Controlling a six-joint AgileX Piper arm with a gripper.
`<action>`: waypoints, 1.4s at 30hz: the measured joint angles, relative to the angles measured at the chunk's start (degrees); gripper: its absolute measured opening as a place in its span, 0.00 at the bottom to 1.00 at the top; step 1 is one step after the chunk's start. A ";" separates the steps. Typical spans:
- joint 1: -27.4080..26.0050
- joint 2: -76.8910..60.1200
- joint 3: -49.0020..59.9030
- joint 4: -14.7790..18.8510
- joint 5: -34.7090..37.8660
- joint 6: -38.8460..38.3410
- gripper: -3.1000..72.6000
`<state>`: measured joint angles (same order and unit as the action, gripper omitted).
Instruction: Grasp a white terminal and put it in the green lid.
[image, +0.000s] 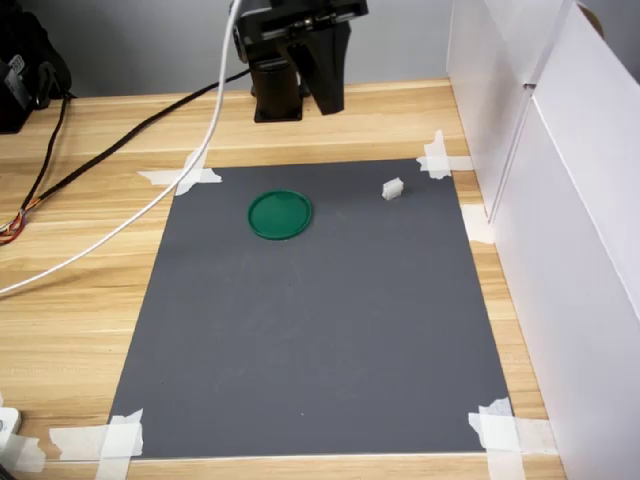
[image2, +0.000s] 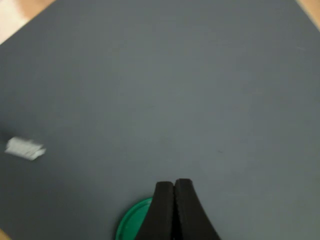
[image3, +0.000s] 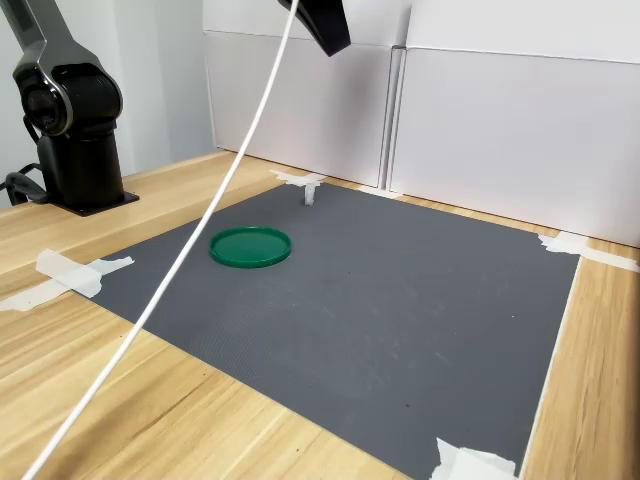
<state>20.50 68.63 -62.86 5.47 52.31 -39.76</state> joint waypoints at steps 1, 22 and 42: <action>0.70 0.40 -0.16 0.05 0.33 -0.07 0.01; 16.06 5.44 -0.30 -4.22 0.84 0.31 0.40; 20.52 11.77 0.21 -7.51 5.25 -4.33 0.98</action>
<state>41.02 80.40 -62.65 -2.04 57.56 -44.08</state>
